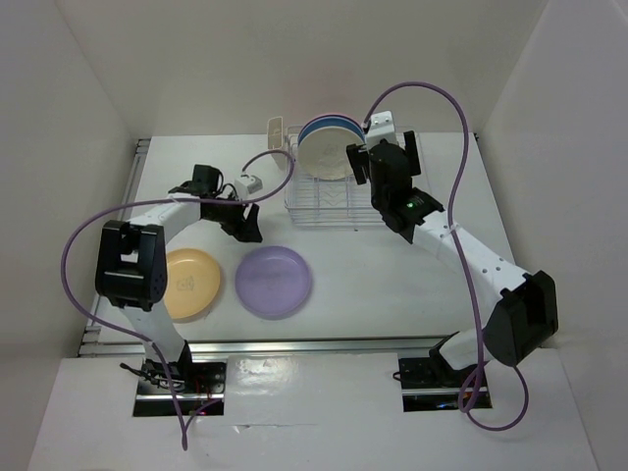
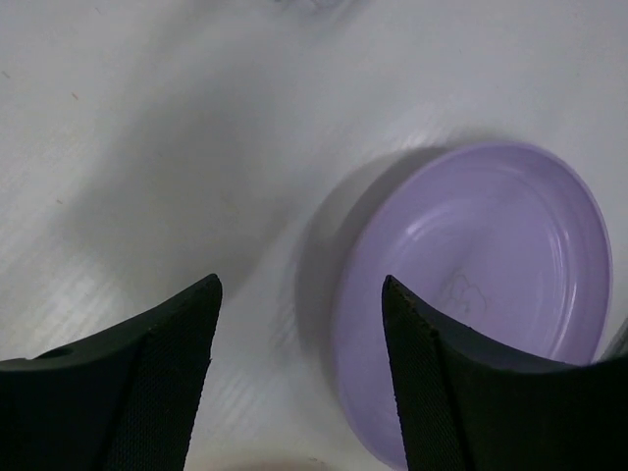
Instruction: Load the plates into the dish rack
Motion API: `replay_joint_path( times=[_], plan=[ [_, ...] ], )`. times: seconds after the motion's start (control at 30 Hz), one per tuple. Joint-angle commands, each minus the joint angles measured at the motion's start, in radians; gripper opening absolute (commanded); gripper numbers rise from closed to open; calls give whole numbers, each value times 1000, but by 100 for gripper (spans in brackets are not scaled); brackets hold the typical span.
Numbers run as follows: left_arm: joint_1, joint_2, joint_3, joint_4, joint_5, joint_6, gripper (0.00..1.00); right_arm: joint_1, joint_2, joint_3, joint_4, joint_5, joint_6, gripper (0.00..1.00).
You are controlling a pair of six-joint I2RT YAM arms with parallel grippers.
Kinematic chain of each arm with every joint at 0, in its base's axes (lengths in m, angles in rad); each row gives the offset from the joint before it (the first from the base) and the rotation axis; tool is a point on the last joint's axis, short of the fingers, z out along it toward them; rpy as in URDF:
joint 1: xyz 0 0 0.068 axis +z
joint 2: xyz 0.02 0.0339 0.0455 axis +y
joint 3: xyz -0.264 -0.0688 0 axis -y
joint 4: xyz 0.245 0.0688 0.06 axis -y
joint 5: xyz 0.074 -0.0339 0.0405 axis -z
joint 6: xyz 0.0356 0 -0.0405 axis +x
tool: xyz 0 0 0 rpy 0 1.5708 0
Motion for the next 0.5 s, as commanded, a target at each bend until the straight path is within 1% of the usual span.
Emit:
replay_joint_path(
  times=[0.0, 0.07, 0.13, 0.17, 0.27, 0.33, 0.47],
  plan=[
    [-1, -105, -71, -45, 52, 40, 76, -6, -9, -5, 68, 20, -11, 100],
    [-1, -148, -138, -24, 26, 40, 78, -6, -9, 4, 68, 11, -11, 100],
    [-11, -205, -183, -1, -54, 40, 83, -6, 3, 13, 68, 11, -11, 100],
    [-11, -222, -223, 16, -76, 56, 83, -6, 3, 13, 68, 11, 0, 100],
    [-31, -254, -260, 40, -106, 66, 84, -6, 3, 13, 68, 0, 10, 100],
    [-31, -254, -272, 54, -106, 66, 84, -6, 3, 13, 68, 0, 11, 100],
    [-41, -178, -257, 64, -106, 66, 83, -6, -8, -5, 59, 0, 11, 100]
  ],
)
